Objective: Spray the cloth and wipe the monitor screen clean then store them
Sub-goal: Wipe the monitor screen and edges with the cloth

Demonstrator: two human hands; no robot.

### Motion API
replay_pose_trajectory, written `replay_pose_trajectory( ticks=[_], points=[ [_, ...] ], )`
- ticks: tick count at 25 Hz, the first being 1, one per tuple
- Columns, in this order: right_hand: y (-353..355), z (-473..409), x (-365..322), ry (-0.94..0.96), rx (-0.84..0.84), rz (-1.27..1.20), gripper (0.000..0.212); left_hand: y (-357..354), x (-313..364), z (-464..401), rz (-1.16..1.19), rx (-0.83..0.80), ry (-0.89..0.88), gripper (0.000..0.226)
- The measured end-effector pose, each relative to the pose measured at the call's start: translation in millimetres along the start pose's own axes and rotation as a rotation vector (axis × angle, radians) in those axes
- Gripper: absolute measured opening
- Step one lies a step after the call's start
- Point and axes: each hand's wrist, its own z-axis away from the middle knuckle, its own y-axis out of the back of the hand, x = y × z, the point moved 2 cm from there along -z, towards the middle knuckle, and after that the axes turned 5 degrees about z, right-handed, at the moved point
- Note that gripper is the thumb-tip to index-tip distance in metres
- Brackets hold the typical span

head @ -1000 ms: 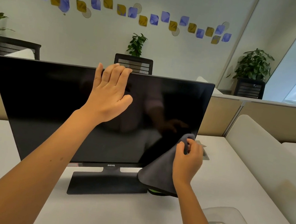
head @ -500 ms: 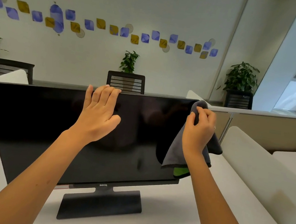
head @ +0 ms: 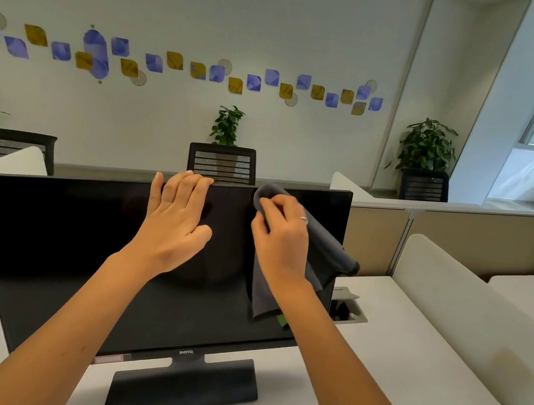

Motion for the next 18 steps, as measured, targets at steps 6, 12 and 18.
replay_pose_trajectory(
  ticks=[6,12,18],
  points=[
    [14,-7,25,-0.140,0.047,-0.040,0.019,1,0,0,0.019,-0.010,-0.003,0.068],
    [41,-18,74,-0.407,0.179,-0.007,0.025,2,-1,-1,0.034,-0.006,-0.010,0.068],
    [40,-19,68,-0.506,0.220,-0.013,0.027,2,-6,0,0.022,-0.009,0.006,0.067]
  ],
)
